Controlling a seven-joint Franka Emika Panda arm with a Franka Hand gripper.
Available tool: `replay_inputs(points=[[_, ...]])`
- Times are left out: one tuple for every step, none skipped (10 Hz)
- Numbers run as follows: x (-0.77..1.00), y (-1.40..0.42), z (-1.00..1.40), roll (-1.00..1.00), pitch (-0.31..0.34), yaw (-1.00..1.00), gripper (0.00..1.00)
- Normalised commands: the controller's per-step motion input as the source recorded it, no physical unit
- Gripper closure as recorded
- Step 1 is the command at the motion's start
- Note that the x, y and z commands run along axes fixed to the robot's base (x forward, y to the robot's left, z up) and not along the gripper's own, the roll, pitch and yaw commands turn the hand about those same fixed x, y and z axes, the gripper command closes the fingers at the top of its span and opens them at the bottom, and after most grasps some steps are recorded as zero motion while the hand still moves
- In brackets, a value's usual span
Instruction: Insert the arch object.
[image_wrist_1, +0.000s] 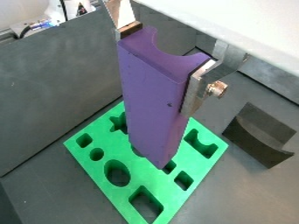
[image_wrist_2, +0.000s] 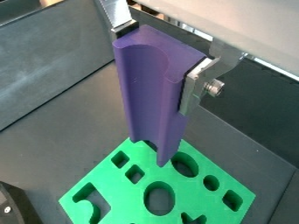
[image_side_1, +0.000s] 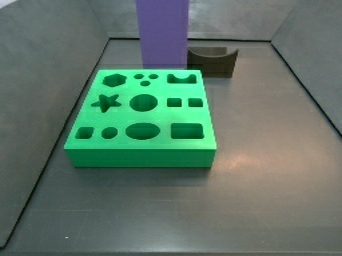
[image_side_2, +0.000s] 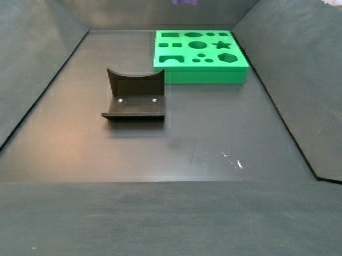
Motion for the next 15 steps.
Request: replay_inputs(points=[[0.05,0.46,-0.18,0.01,0.0,-0.1,1.0],[0.2,0.75,-0.39,0.04,0.0,-0.11,1.0],[0.34,0.99,-0.56,0.0,-0.004,0.0,1.0],[0.26,1.0,-0.7,0.0,-0.044,0.0,1.0],[0.17,1.0,-0.74,-0.01,-0.076,0.0,1.0],[0.13,1.0,-0.71,0.0,-0.089,0.0,1.0],[0.13,0.68,-0.45,0.05,-0.019,0.0,1.0],[0.17,0.47,-0.43,0.02,0.0,0.0,1.0],[0.24,0.19,-0.27,0.02,0.014,-0.01,1.0],[0.16,0.0,-0.11,0.0,0.013,-0.02,1.0],[0.22,-0.1,-0.11,0.0,0.004,0.0,1.0],[0.25,-0.09,-0.09,0.0,0.009,-0.01,1.0],[0.31,0.0,-0.11,0.01,0.036,-0.07,1.0],[0.27,0.0,-0.1,0.03,0.033,-0.09,1.0],[0.2,0.0,-0.2,0.0,0.0,0.0,1.0]])
